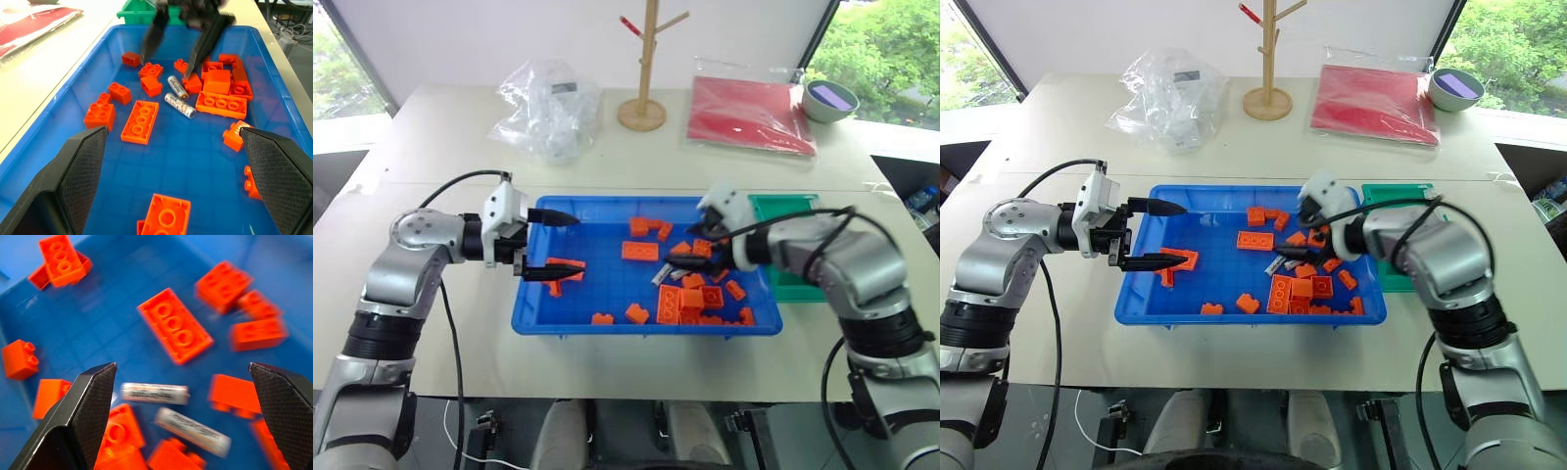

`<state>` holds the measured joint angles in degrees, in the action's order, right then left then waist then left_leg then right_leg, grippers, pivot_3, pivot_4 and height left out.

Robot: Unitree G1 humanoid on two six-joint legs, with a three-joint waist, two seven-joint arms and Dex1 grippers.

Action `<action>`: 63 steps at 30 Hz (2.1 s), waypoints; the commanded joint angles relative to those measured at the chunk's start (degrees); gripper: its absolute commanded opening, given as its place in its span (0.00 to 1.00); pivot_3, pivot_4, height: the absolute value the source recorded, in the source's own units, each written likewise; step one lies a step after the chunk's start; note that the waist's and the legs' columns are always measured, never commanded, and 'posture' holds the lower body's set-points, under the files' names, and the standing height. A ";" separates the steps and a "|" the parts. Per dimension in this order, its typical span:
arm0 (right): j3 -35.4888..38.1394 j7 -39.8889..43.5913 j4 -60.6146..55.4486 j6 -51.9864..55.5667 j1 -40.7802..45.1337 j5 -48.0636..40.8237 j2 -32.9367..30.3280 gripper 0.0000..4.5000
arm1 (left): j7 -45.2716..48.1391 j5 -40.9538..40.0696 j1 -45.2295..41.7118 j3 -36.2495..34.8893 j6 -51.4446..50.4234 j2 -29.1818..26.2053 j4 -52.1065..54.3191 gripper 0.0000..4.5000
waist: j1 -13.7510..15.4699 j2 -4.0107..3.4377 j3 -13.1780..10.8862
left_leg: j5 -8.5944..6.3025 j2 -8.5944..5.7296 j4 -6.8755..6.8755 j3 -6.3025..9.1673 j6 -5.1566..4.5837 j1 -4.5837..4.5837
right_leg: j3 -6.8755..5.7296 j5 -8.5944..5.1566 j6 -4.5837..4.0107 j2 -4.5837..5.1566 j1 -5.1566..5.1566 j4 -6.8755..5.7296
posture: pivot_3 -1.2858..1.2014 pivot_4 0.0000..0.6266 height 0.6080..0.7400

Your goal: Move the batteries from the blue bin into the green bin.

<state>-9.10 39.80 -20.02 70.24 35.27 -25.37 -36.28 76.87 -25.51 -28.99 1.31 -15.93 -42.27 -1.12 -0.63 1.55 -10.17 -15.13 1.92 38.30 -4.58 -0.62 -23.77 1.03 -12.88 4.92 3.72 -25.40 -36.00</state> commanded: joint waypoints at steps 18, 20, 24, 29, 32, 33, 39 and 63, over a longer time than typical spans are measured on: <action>-8.67 -6.45 -2.48 -2.65 -4.21 3.83 1.73 0.98 | -1.02 -1.07 0.58 -2.09 -0.73 -1.98 2.82 1.00 | -0.20 0.08 0.05 | 0.01 0.00 0.00 0.04 0.01 0.07 | -0.06 -0.01 -0.02 -0.13 0.02 -0.03 | 0.52 0.24 0.97; -9.31 -6.46 -1.71 -4.03 -4.48 4.79 1.42 0.98 | -0.99 -0.93 0.33 -2.02 -0.54 -1.91 2.54 1.00 | -0.19 0.08 0.05 | 0.01 -0.01 0.00 0.04 0.01 0.07 | -0.06 -0.01 -0.01 -0.13 0.01 -0.04 | 0.52 0.24 0.97; -9.70 -6.87 0.16 -5.74 -4.10 5.90 2.57 0.87 | -1.06 -0.68 -0.32 -1.82 -0.15 -1.56 1.91 1.00 | -0.19 0.08 0.05 | 0.01 -0.01 -0.01 0.04 0.01 0.07 | -0.06 -0.01 -0.01 -0.14 0.02 -0.03 | 0.52 0.24 0.97; -10.29 -6.70 1.70 -7.42 -3.64 7.11 3.59 0.34 | -1.15 -0.58 -0.87 -1.64 0.02 -1.21 1.45 1.00 | -0.19 0.08 0.05 | 0.01 -0.01 0.00 0.03 0.01 0.07 | -0.06 0.00 -0.01 -0.15 0.02 -0.04 | 0.52 0.24 0.97; -10.32 -6.29 1.56 -7.31 -3.42 7.23 3.74 0.01 | -1.15 -0.51 -1.53 -1.65 0.07 -1.09 0.84 1.00 | -0.19 0.08 0.05 | 0.01 -0.01 0.00 0.03 0.01 0.07 | -0.06 0.00 0.00 -0.15 0.02 -0.04 | 0.52 0.24 0.97; -10.10 -6.20 1.39 -7.02 -3.33 7.14 3.71 0.01 | -1.16 -0.47 -1.63 -1.67 0.13 -1.05 0.71 1.00 | -0.19 0.08 0.05 | 0.01 -0.01 0.00 0.03 0.01 0.07 | -0.06 0.00 0.01 -0.15 0.02 -0.04 | 0.52 0.24 0.97; -3.00 -6.10 -0.08 -2.54 -1.15 3.45 4.84 0.01 | -1.15 -0.35 -1.57 -1.63 0.50 -0.90 0.37 1.00 | -0.18 0.08 0.04 | 0.01 -0.01 0.00 0.03 0.01 0.07 | -0.07 0.00 0.01 -0.15 0.02 -0.04 | 0.52 0.24 0.97; 27.69 -3.42 2.29 1.17 -12.18 -2.94 -18.35 0.70 | 0.72 0.97 -3.65 -0.19 3.00 1.05 -3.31 1.00 | -0.40 0.06 0.03 | 0.01 -0.01 -0.07 0.02 0.00 0.25 | -0.01 0.00 0.00 -0.15 0.12 -0.01 | 0.52 0.24 0.97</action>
<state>18.20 36.37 -16.11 73.70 22.71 -28.96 -53.19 77.31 -24.41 -31.84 1.46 -14.02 -41.23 -4.62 -1.02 1.61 -10.14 -15.13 1.91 38.22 -4.57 -0.62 -23.52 1.03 -12.89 4.93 3.57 -25.28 -36.01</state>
